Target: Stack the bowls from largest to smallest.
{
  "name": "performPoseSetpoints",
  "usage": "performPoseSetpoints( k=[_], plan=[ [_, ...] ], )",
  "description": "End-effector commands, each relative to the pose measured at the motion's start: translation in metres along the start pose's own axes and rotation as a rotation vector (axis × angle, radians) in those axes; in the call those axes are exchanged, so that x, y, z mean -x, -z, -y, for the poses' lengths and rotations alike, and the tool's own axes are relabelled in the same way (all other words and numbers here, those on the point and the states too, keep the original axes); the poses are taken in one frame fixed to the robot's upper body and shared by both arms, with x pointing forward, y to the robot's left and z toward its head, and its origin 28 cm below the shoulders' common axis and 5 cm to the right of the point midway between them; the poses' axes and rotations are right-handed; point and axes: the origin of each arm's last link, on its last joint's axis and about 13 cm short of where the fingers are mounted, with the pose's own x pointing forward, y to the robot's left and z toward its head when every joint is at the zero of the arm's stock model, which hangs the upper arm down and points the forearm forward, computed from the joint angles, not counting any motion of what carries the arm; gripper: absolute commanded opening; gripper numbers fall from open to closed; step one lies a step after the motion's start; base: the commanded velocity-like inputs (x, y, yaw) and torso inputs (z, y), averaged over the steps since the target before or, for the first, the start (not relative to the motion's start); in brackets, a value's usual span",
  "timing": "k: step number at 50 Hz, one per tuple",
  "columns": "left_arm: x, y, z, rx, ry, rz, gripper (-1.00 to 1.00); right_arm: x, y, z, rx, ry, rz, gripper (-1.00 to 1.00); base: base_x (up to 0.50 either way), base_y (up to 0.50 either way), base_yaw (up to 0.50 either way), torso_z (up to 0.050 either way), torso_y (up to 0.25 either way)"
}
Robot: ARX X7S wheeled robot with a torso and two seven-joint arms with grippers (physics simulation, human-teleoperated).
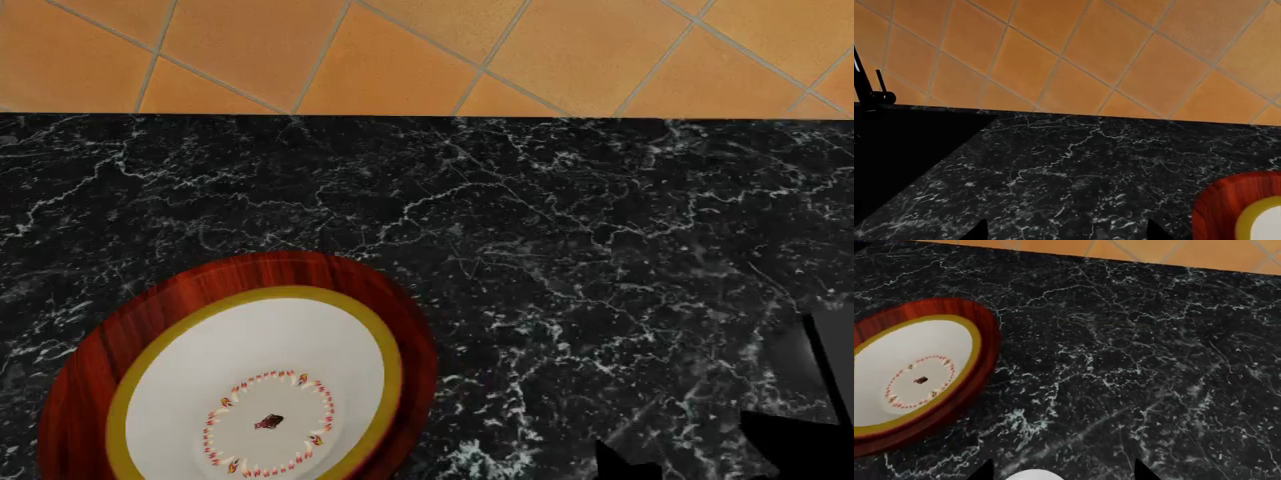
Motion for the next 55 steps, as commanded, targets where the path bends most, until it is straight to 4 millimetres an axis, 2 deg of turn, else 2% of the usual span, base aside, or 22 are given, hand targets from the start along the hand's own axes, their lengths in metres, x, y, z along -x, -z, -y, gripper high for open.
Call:
performPoseSetpoints(
  k=[1,15,30,43,55],
  plan=[
    [0.001,0.0,0.0,-0.006,-0.015,0.019,1.0,0.009,0.007,0.003,0.065,0.011,-0.069,1.0,0.0,0.0,0.0,0.0,0.0],
    [0.001,0.001,0.001,-0.005,-0.012,0.017,1.0,0.024,0.017,0.001,0.096,0.024,-0.111,1.0,0.0,0.0,0.0,0.0,0.0],
    [0.002,0.001,0.0,-0.006,-0.011,0.018,1.0,-0.016,0.034,0.003,0.077,0.011,-0.149,1.0,0.0,0.0,0.0,0.0,0.0],
    [0.003,0.0,-0.001,-0.006,-0.015,0.021,1.0,-0.035,0.048,0.005,0.08,0.001,-0.175,1.0,0.0,0.0,0.0,0.0,0.0],
    [0.003,0.001,0.0,-0.01,-0.012,0.019,1.0,-0.04,0.059,0.006,0.066,-0.006,-0.194,1.0,0.0,0.0,0.0,0.0,0.0]
  ],
)
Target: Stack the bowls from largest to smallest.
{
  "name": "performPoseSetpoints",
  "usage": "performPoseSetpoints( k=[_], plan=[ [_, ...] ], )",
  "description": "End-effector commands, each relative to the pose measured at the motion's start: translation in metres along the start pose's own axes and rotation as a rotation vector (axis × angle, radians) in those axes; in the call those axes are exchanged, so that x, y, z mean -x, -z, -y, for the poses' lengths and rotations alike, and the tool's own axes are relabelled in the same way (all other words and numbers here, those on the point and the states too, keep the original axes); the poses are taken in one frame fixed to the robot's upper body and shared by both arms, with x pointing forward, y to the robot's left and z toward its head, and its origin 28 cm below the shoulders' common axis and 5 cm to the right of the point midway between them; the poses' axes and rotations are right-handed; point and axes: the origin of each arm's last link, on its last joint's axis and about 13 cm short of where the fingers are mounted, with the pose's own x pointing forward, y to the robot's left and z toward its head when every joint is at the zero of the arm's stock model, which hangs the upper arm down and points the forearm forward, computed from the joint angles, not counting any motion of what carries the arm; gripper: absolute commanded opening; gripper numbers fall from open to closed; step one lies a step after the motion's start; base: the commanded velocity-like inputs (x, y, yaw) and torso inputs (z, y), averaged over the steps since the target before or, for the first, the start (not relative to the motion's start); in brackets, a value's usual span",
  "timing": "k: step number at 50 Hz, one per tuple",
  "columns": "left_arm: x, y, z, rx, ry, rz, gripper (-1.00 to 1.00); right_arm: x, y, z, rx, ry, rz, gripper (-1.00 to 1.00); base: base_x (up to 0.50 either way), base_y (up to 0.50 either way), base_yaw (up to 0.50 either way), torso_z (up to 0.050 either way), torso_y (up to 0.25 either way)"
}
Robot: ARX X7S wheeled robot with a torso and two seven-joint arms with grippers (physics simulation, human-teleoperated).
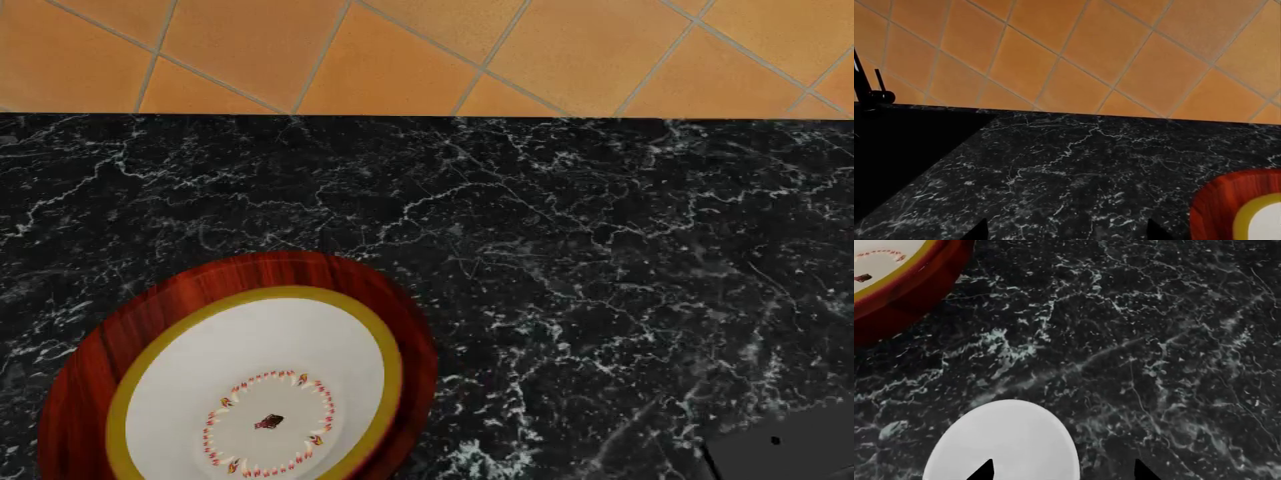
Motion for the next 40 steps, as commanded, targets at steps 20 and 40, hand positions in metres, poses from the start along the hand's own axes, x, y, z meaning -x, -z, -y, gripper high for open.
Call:
performPoseSetpoints(
  k=[20,40],
  plan=[
    [0.0,0.002,0.002,-0.015,-0.008,0.015,1.0,-0.027,0.028,0.003,-0.055,-0.016,-0.052,1.0,0.0,0.0,0.0,0.0,0.0],
    [-0.001,0.004,0.004,-0.022,0.001,0.01,1.0,-0.032,0.033,0.002,-0.067,-0.023,-0.055,-1.0,0.0,0.0,0.0,0.0,0.0]
  ],
)
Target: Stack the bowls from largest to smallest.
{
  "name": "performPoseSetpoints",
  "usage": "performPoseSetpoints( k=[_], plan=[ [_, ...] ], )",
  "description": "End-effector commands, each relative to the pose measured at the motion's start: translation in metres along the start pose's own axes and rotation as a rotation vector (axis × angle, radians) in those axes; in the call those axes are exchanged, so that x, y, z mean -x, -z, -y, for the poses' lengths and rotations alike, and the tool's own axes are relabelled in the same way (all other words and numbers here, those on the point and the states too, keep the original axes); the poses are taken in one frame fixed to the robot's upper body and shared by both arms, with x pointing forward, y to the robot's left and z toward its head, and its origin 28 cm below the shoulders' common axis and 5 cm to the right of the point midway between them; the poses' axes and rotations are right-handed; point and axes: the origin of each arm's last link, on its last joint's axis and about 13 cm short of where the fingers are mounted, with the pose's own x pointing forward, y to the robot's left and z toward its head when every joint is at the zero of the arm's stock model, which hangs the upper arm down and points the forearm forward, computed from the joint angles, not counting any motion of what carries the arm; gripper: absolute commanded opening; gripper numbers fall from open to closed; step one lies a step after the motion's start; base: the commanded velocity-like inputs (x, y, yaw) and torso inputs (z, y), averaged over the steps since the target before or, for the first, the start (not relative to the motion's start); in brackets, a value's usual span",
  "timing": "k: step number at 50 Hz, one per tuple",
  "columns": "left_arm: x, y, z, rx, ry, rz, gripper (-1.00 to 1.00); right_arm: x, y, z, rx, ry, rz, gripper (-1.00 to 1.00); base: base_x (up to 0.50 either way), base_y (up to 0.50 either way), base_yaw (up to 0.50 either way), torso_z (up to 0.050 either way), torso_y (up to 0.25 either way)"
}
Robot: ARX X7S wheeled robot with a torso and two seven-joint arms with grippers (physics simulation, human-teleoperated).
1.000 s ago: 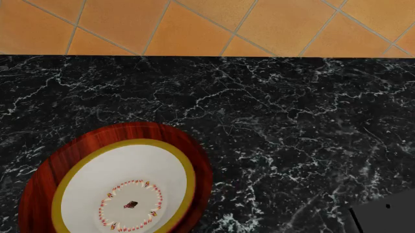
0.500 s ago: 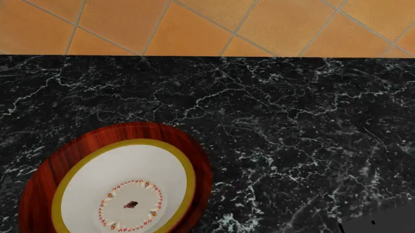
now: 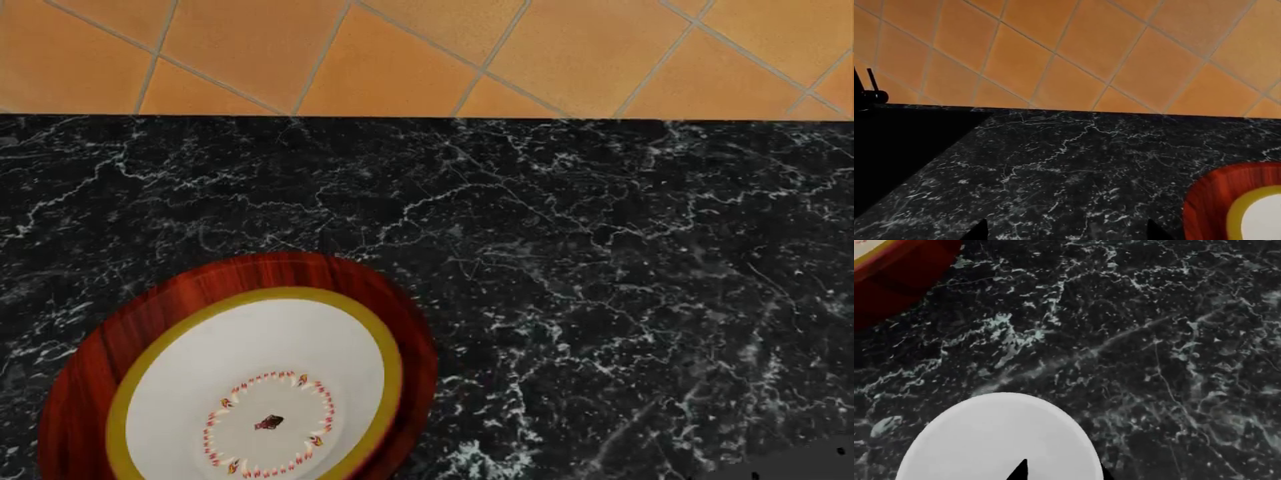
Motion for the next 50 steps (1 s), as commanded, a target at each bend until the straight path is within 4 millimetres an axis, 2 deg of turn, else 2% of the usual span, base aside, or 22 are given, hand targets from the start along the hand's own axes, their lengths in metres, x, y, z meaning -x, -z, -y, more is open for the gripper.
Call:
performPoseSetpoints(
  k=[1,19,31,39,40,41,42,45,50],
  plan=[
    [0.0,0.001,0.0,-0.011,-0.012,0.02,1.0,-0.009,0.011,0.002,-0.017,0.032,-0.052,-1.0,0.0,0.0,0.0,0.0,0.0],
    [0.001,0.0,0.0,-0.012,-0.014,0.025,1.0,0.011,-0.006,0.001,-0.038,0.032,0.045,-1.0,0.0,0.0,0.0,0.0,0.0],
    [0.002,-0.001,-0.001,-0.013,-0.017,0.029,1.0,0.033,-0.035,-0.01,-0.053,0.014,0.217,-1.0,0.0,0.0,0.0,0.0,0.0],
    [0.003,-0.004,-0.006,-0.005,-0.037,0.036,1.0,0.036,-0.054,-0.017,-0.05,0.004,0.3,-1.0,0.0,0.0,0.0,0.0,0.0],
    [0.006,-0.007,-0.013,0.008,-0.067,0.05,1.0,0.024,-0.075,-0.026,-0.107,-0.044,0.32,-1.0,0.0,0.0,0.0,0.0,0.0],
    [0.007,-0.008,-0.014,0.009,-0.071,0.051,1.0,0.036,-0.098,-0.028,-0.072,-0.037,0.439,-1.0,0.0,0.0,0.0,0.0,0.0],
    [0.008,-0.009,-0.015,0.013,-0.079,0.055,1.0,0.042,-0.109,-0.03,-0.061,-0.04,0.496,-1.0,0.0,0.0,0.0,0.0,0.0],
    [0.009,-0.01,-0.017,0.018,-0.086,0.06,1.0,0.05,-0.126,-0.032,-0.055,-0.045,0.547,-1.0,0.0,0.0,0.0,0.0,0.0],
    [0.008,-0.009,-0.016,0.018,-0.085,0.057,1.0,0.046,-0.14,-0.039,-0.014,-0.063,0.559,-1.0,0.0,0.0,0.0,0.0,0.0]
  ],
)
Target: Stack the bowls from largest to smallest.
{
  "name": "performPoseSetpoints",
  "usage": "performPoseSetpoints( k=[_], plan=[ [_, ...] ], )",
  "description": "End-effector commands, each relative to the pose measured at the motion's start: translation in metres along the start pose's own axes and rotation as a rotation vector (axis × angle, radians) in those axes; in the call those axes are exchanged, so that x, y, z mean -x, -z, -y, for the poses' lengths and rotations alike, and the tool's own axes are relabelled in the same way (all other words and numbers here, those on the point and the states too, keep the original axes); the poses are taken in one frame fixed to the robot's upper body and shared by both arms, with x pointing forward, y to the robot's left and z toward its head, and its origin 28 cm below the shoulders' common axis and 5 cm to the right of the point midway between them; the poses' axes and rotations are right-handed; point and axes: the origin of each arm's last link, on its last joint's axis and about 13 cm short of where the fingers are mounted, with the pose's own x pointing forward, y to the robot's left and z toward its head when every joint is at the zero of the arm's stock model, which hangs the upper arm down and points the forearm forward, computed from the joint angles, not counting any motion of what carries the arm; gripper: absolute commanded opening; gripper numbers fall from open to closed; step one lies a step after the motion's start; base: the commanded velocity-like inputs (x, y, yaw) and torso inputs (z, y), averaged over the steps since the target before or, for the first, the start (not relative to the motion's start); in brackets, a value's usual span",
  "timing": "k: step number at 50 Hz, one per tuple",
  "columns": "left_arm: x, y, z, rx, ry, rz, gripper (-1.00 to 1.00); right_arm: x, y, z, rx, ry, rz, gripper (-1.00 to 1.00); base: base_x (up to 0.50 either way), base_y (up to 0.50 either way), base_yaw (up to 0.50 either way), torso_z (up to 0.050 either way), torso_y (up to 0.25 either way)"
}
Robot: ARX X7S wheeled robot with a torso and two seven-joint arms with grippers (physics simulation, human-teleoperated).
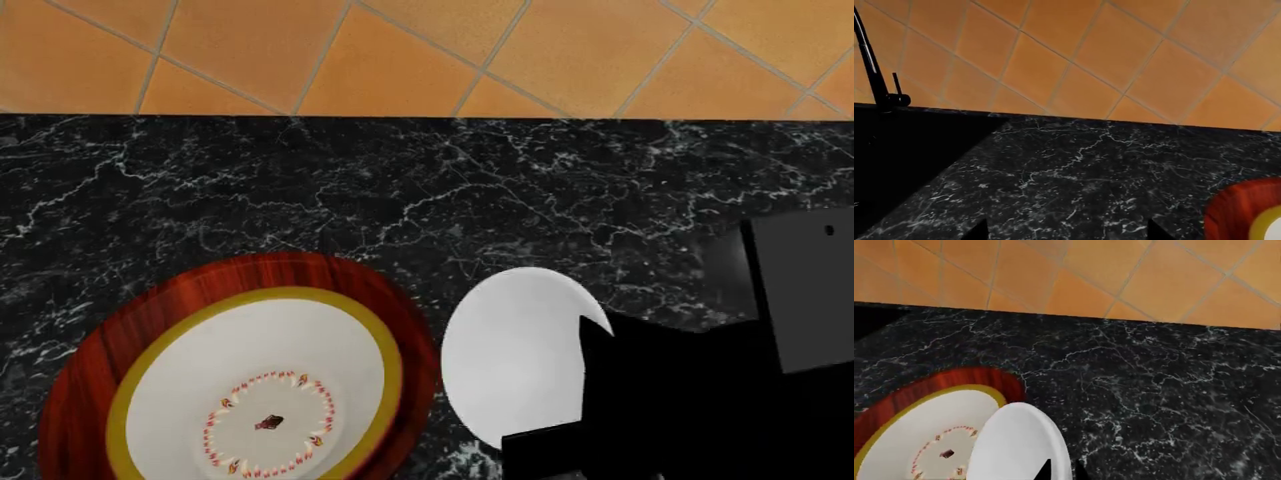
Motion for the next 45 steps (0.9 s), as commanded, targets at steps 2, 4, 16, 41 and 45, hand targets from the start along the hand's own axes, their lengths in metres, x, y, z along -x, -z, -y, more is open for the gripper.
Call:
performPoseSetpoints(
  k=[2,4,16,41,45],
  plan=[
    [0.003,-0.003,-0.004,0.003,-0.034,0.031,1.0,-0.01,-0.063,-0.024,0.022,-0.073,0.187,-1.0,0.0,0.0,0.0,0.0,0.0],
    [0.003,-0.003,-0.004,0.002,-0.032,0.03,1.0,-0.014,-0.065,-0.027,0.023,-0.08,0.182,-1.0,0.0,0.0,0.0,0.0,0.0],
    [0.001,0.0,0.0,-0.002,-0.016,0.025,1.0,-0.057,-0.074,-0.048,-0.081,-0.167,0.043,-1.0,0.0,0.0,0.0,0.0,0.0],
    [-0.001,0.001,-0.006,-0.002,-0.041,0.025,1.0,-0.101,-0.066,-0.091,-0.088,-0.297,-0.16,-1.0,0.0,0.0,0.0,0.0,0.0],
    [-0.001,0.001,-0.007,-0.005,-0.046,0.025,1.0,-0.101,-0.058,-0.092,-0.074,-0.3,-0.177,-1.0,0.0,0.0,0.0,0.0,0.0]
  ],
)
